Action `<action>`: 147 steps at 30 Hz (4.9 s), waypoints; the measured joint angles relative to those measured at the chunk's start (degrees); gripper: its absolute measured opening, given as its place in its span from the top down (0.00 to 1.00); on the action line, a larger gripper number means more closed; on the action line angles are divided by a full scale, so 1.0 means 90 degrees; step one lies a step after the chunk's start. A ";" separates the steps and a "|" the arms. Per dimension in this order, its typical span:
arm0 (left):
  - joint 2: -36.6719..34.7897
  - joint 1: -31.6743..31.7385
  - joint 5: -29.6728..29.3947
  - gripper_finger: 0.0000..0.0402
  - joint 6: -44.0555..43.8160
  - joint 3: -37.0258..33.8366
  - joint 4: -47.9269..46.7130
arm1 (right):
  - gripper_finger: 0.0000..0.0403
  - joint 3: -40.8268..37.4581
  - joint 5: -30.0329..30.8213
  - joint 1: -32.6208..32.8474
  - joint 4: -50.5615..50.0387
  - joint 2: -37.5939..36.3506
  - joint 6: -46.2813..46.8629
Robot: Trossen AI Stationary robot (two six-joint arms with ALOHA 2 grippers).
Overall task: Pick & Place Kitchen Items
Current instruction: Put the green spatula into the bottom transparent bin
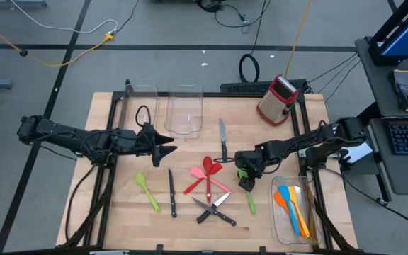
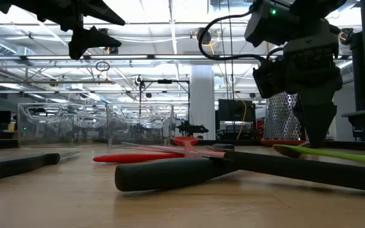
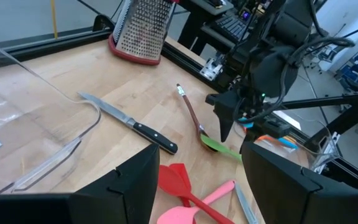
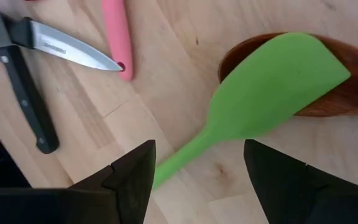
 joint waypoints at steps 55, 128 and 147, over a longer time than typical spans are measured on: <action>0.0000 0.0007 -0.0314 0.42 0.0209 0.0000 0.0004 | 0.48 -0.0658 0.1541 0.0749 0.0750 -0.0009 0.1851; 0.0000 0.0000 -0.0277 0.42 0.0269 -0.0002 -0.0047 | 1.00 -0.0661 0.2858 0.0811 0.1928 -0.2385 0.2782; 0.0000 0.0000 -0.0277 0.42 0.0244 -0.0002 -0.0096 | 1.00 -0.0737 0.2057 0.0777 0.5190 -0.3245 0.1275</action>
